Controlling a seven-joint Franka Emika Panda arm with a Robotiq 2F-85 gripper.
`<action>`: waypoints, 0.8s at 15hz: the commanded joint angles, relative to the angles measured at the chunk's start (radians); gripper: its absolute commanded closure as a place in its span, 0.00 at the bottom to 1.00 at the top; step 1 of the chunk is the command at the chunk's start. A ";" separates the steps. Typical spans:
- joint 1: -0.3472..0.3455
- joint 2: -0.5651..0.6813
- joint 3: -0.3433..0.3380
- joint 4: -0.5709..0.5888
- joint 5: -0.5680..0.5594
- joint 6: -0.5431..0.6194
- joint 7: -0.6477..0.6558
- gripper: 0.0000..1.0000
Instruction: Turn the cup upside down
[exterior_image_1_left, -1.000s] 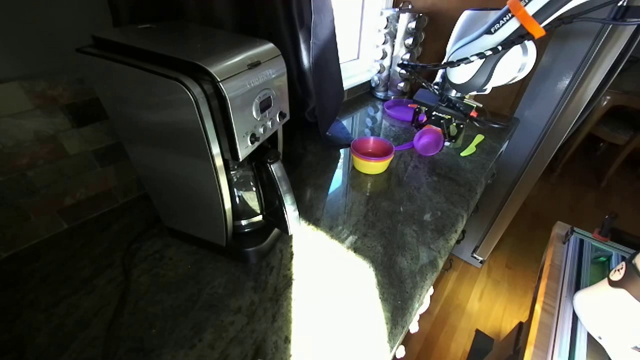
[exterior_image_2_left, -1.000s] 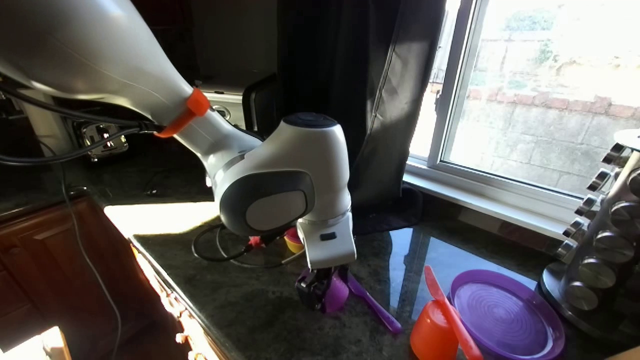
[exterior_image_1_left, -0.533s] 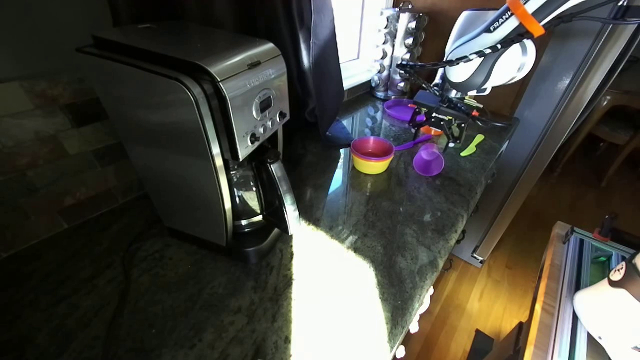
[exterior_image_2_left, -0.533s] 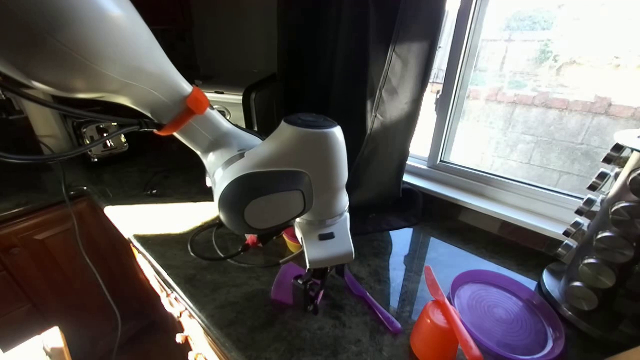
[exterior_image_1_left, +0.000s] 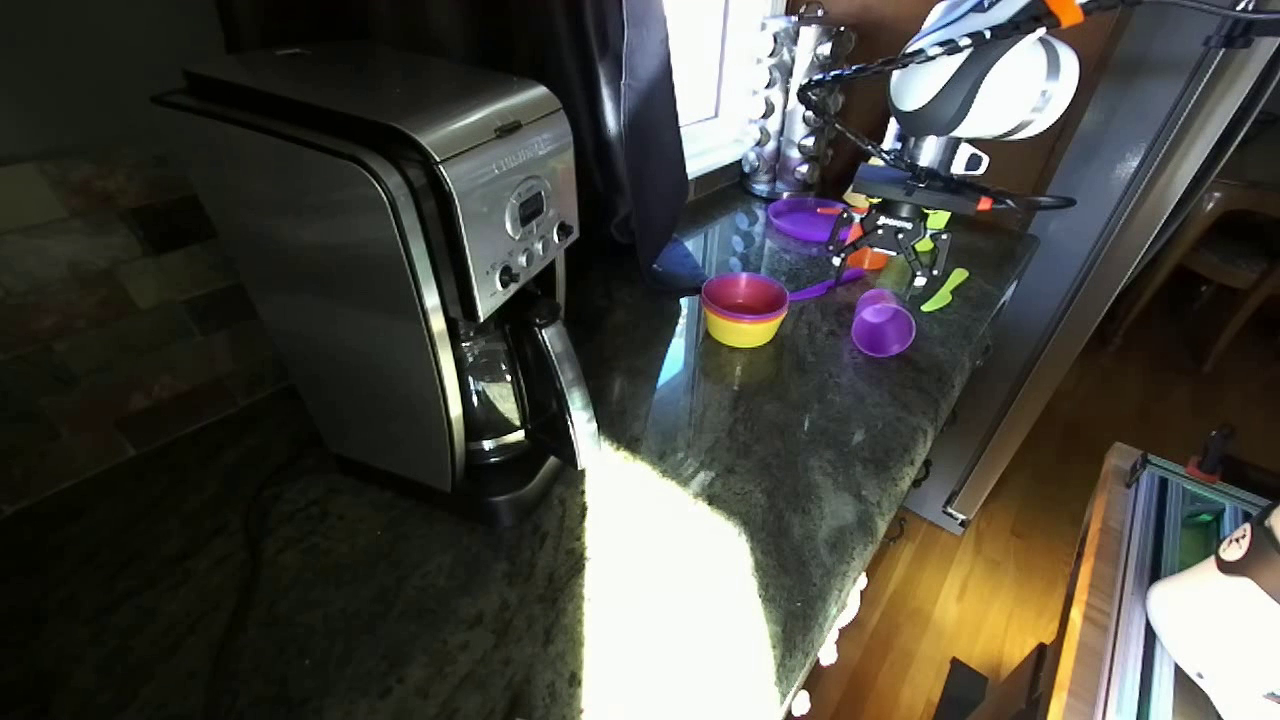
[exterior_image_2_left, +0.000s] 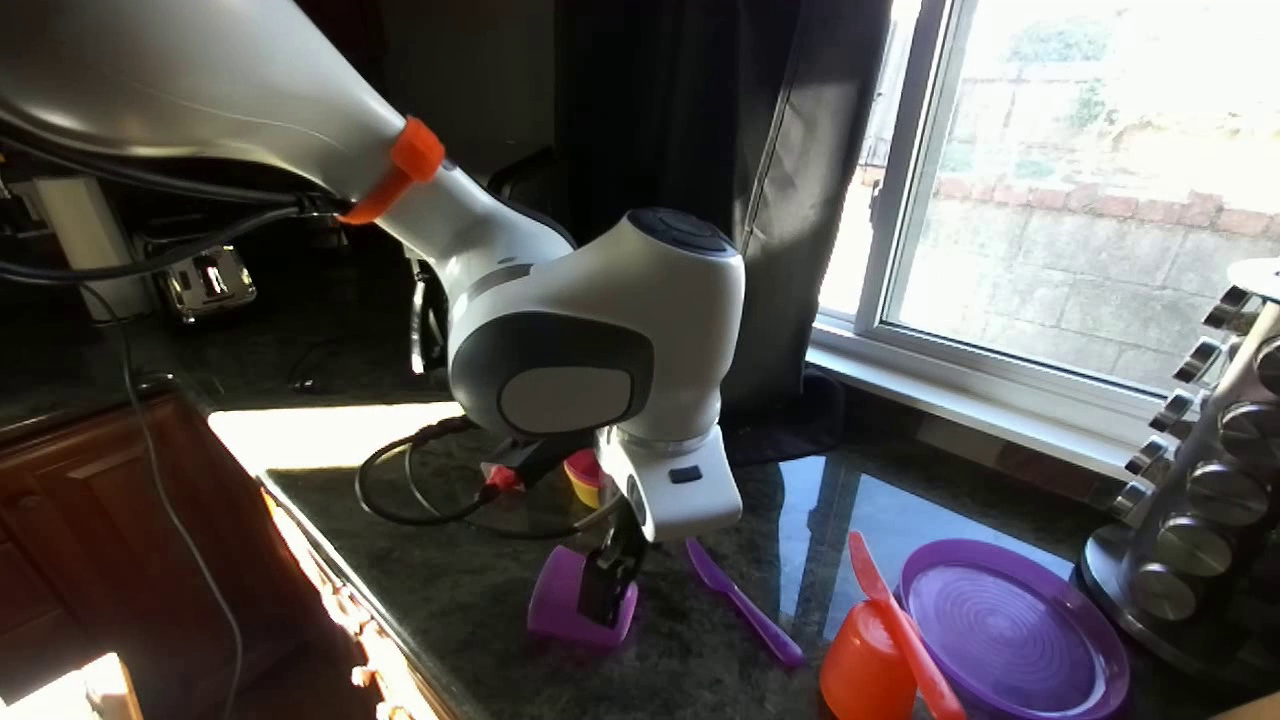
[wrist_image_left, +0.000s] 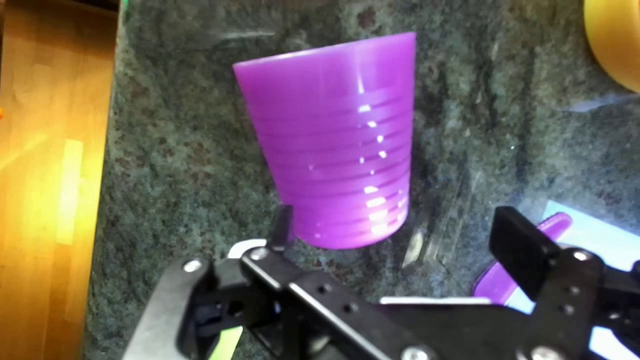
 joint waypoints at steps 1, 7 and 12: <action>-0.024 0.035 -0.004 0.053 0.066 -0.094 -0.169 0.00; -0.042 0.094 -0.018 0.098 0.043 -0.166 -0.298 0.00; -0.047 0.144 -0.014 0.130 0.062 -0.194 -0.351 0.00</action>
